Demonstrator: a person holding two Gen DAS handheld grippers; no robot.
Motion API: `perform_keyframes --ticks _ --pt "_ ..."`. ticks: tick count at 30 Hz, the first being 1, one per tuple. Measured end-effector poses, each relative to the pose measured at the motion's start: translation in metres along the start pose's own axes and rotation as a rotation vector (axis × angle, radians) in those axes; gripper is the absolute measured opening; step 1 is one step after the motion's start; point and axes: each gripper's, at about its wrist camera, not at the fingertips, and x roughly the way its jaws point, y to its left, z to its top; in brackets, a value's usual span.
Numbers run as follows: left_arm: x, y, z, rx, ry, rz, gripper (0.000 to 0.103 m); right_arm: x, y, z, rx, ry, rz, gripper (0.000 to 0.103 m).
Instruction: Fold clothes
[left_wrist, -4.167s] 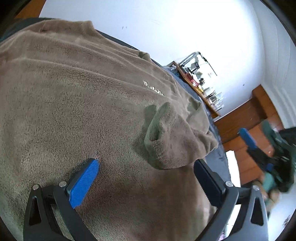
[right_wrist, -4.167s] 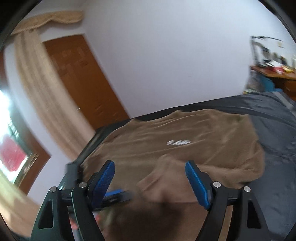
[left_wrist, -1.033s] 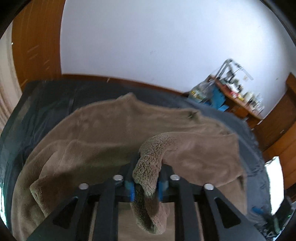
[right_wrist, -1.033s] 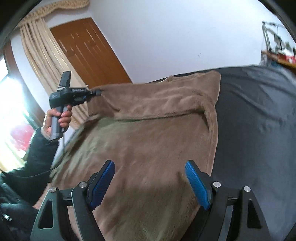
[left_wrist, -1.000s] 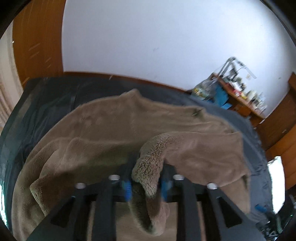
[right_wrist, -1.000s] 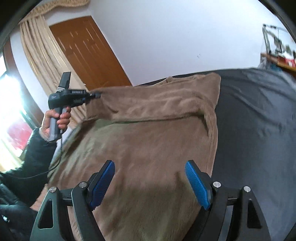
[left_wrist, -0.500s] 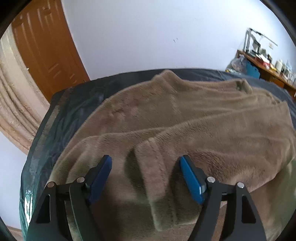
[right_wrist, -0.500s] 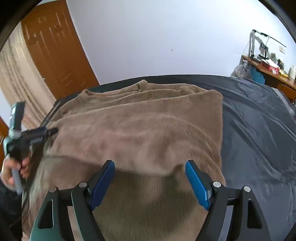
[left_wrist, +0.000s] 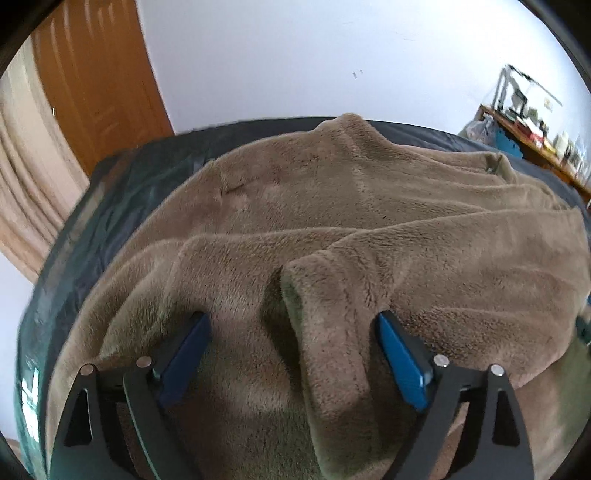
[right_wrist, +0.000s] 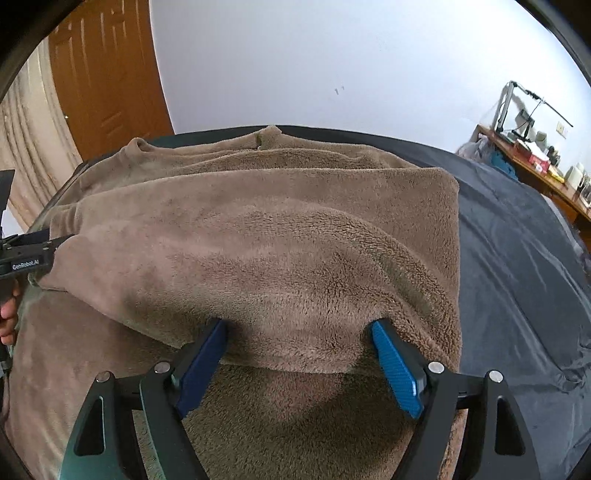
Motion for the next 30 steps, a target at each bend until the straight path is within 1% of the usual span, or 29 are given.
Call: perform_keyframes --ticks 3,5,10,14,16,20,24,27,29,30 --pt "-0.007 0.01 -0.004 -0.058 0.027 -0.037 0.092 0.0 0.0 0.0 0.001 -0.006 -0.001 0.085" --pt "-0.019 0.013 -0.011 -0.079 0.022 -0.056 0.092 0.0 -0.001 0.0 0.002 -0.007 0.003 0.085" --pt "-0.062 0.018 -0.044 -0.111 -0.01 -0.105 0.093 0.001 0.001 0.001 0.001 -0.007 0.002 0.085" --pt "-0.084 0.036 -0.07 -0.183 0.003 -0.164 0.093 0.001 0.0 0.001 0.003 -0.008 0.005 0.085" --pt "-0.093 0.044 -0.084 -0.215 0.004 -0.171 0.093 0.001 0.0 0.001 0.005 -0.009 0.009 0.085" --pt "-0.112 0.06 -0.113 -0.286 -0.009 -0.155 0.093 0.0 -0.002 0.001 0.01 -0.011 0.02 0.086" --pt "-0.135 0.079 -0.151 -0.382 -0.025 -0.127 0.093 -0.001 -0.004 0.001 0.016 -0.014 0.037 0.087" --pt "-0.158 0.101 -0.179 -0.423 -0.051 -0.063 0.093 -0.002 -0.006 0.001 0.019 -0.015 0.066 0.092" --pt "-0.176 0.118 -0.198 -0.446 -0.074 -0.017 0.093 -0.001 -0.004 0.0 0.009 -0.009 0.082 0.101" --pt "-0.185 0.128 -0.207 -0.455 -0.091 0.008 0.093 -0.001 -0.003 0.0 0.0 -0.005 0.082 0.102"
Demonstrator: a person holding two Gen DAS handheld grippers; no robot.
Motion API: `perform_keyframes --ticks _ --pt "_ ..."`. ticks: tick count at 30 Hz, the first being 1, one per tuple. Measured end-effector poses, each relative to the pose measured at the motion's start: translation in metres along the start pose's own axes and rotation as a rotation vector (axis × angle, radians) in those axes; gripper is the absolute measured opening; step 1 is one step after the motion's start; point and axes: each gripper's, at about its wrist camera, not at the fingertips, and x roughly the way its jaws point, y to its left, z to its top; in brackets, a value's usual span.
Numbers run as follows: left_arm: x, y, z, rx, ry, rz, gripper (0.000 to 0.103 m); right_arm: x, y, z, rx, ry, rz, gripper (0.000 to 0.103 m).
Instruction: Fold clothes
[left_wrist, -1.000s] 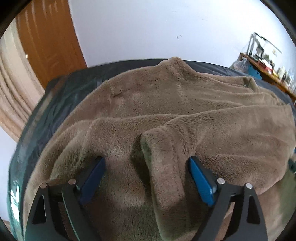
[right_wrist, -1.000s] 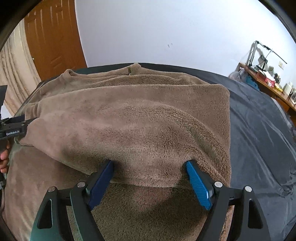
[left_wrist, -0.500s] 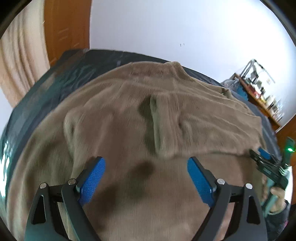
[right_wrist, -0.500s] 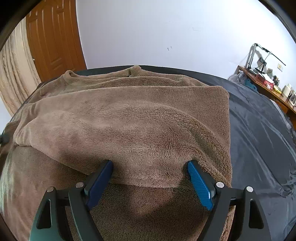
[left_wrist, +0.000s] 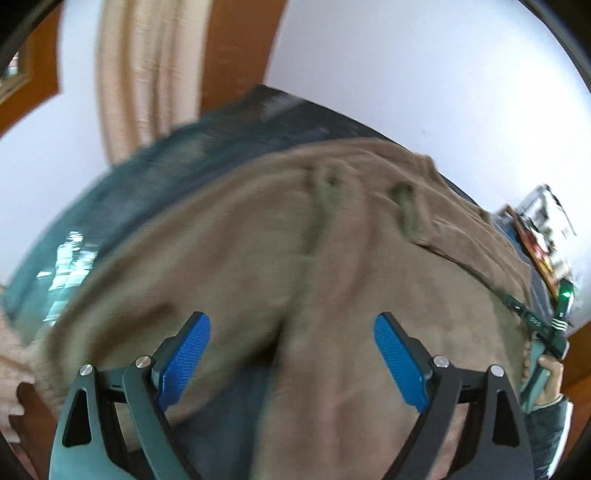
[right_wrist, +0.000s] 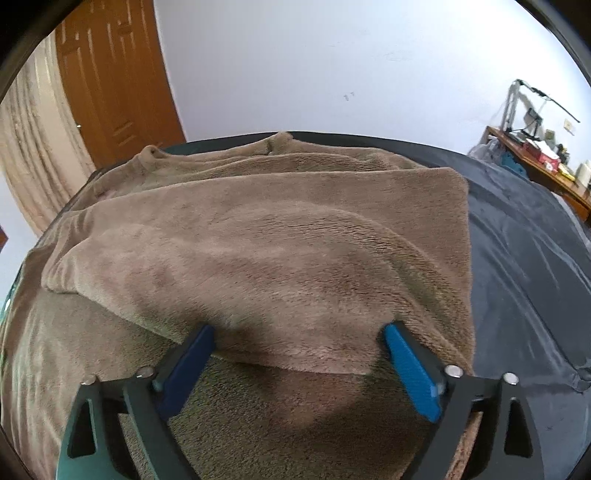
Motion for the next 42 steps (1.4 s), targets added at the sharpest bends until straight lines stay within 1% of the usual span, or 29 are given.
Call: perform_keyframes --ticks 3,5,7,10,12,14,19,22,25,27,29,31,32,33,35,37,38,40,42 --pt "-0.02 0.038 -0.005 -0.045 -0.062 0.056 0.093 0.001 0.004 0.0 -0.017 0.008 -0.008 0.102" --pt "-0.027 0.069 -0.01 -0.108 -0.089 0.078 0.093 0.0 0.004 0.0 -0.016 0.007 -0.007 0.102" --pt "-0.028 0.094 -0.014 -0.159 -0.1 0.085 0.093 -0.001 0.003 0.0 -0.009 0.004 0.002 0.102" --pt "-0.025 0.118 -0.02 -0.205 -0.099 0.097 0.093 -0.001 0.002 0.0 -0.004 0.002 0.007 0.102" --pt "-0.024 0.125 -0.023 -0.208 -0.102 0.091 0.093 -0.001 0.001 0.0 -0.001 0.0 0.01 0.102" --pt "-0.023 0.126 -0.025 -0.187 -0.104 0.089 0.093 -0.001 0.0 0.001 0.001 -0.001 0.012 0.102" --pt "-0.017 0.128 -0.03 -0.136 -0.106 0.112 0.093 -0.001 0.0 0.001 0.003 -0.002 0.015 0.102" --pt "-0.016 0.134 -0.032 -0.136 -0.124 0.109 0.093 -0.003 -0.002 0.001 0.014 -0.011 0.028 0.102" --pt "-0.016 0.142 -0.033 -0.146 -0.129 0.104 0.093 -0.009 -0.009 0.001 0.051 -0.04 0.073 0.102" --pt "-0.013 0.146 -0.034 -0.151 -0.125 0.094 0.093 -0.017 -0.016 0.0 0.089 -0.084 0.115 0.102" --pt "-0.009 0.147 -0.036 -0.149 -0.108 0.08 0.093 -0.028 -0.021 -0.001 0.138 -0.144 0.186 0.102" --pt "-0.004 0.145 -0.039 -0.134 -0.099 0.076 0.093 -0.036 -0.02 -0.001 0.158 -0.169 0.271 0.102" --pt "-0.003 0.143 -0.039 -0.122 -0.097 0.078 0.092 -0.039 -0.017 -0.001 0.155 -0.181 0.304 0.102" --pt "-0.002 0.141 -0.039 -0.111 -0.096 0.082 0.091 -0.043 -0.012 -0.001 0.129 -0.197 0.311 0.102" --pt "-0.001 0.138 -0.039 -0.093 -0.095 0.095 0.085 -0.051 0.002 -0.003 0.063 -0.231 0.309 0.102" --pt "-0.002 0.139 -0.039 -0.089 -0.095 0.117 0.066 -0.057 0.017 -0.007 -0.017 -0.25 0.295 0.102" --pt "-0.003 0.141 -0.039 -0.095 -0.095 0.124 0.062 -0.058 0.024 -0.008 -0.05 -0.253 0.297 0.102" --pt "-0.005 0.146 -0.039 -0.117 -0.096 0.121 0.051 -0.059 0.034 -0.01 -0.096 -0.247 0.309 0.102" --pt "-0.006 0.148 -0.04 -0.131 -0.097 0.115 0.045 -0.059 0.039 -0.012 -0.117 -0.242 0.301 0.102"
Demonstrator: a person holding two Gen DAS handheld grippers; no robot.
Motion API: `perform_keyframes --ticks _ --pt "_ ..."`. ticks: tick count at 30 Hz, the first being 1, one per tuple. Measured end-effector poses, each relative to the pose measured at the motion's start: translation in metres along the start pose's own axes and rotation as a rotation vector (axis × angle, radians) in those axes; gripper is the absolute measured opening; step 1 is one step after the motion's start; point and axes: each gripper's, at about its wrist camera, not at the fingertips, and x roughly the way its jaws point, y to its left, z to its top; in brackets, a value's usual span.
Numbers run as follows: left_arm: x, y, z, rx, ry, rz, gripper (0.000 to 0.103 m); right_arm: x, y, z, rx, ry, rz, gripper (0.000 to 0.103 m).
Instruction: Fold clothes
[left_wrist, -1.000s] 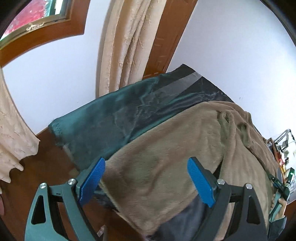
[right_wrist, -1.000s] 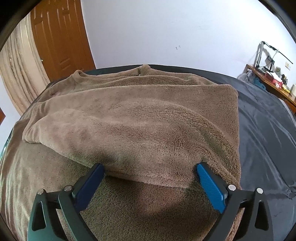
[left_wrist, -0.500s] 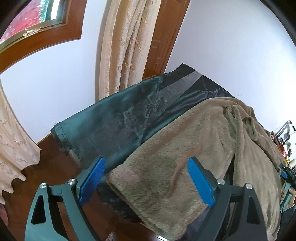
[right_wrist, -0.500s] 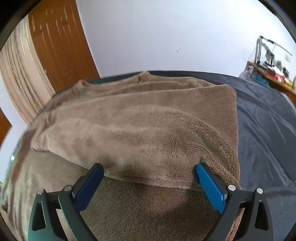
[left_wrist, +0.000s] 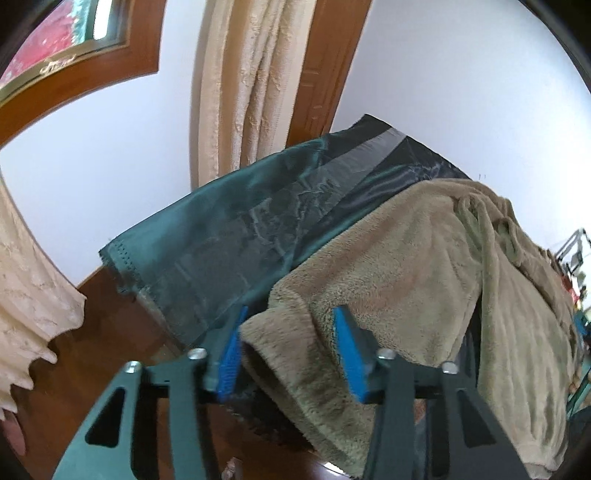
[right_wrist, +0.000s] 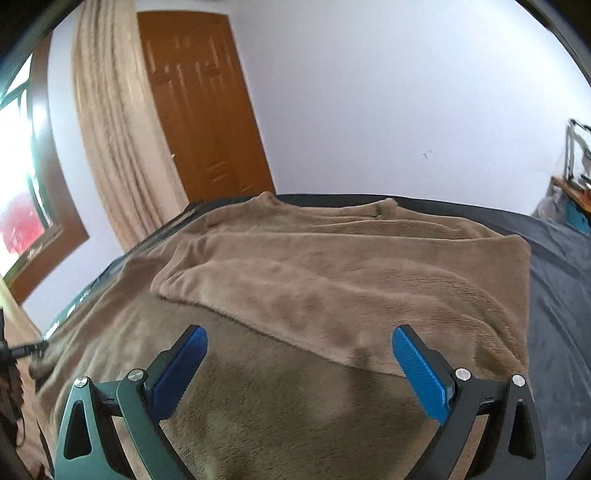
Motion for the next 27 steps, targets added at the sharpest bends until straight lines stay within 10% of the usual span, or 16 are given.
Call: perform_keyframes --ticks 17,27 --pt "-0.025 -0.04 0.021 0.031 -0.132 0.078 0.021 0.005 -0.029 -0.001 0.135 0.029 -0.026 0.102" --pt "-0.029 -0.14 0.074 0.205 -0.23 0.078 0.02 0.007 -0.033 0.0 0.165 0.039 -0.032 0.102"
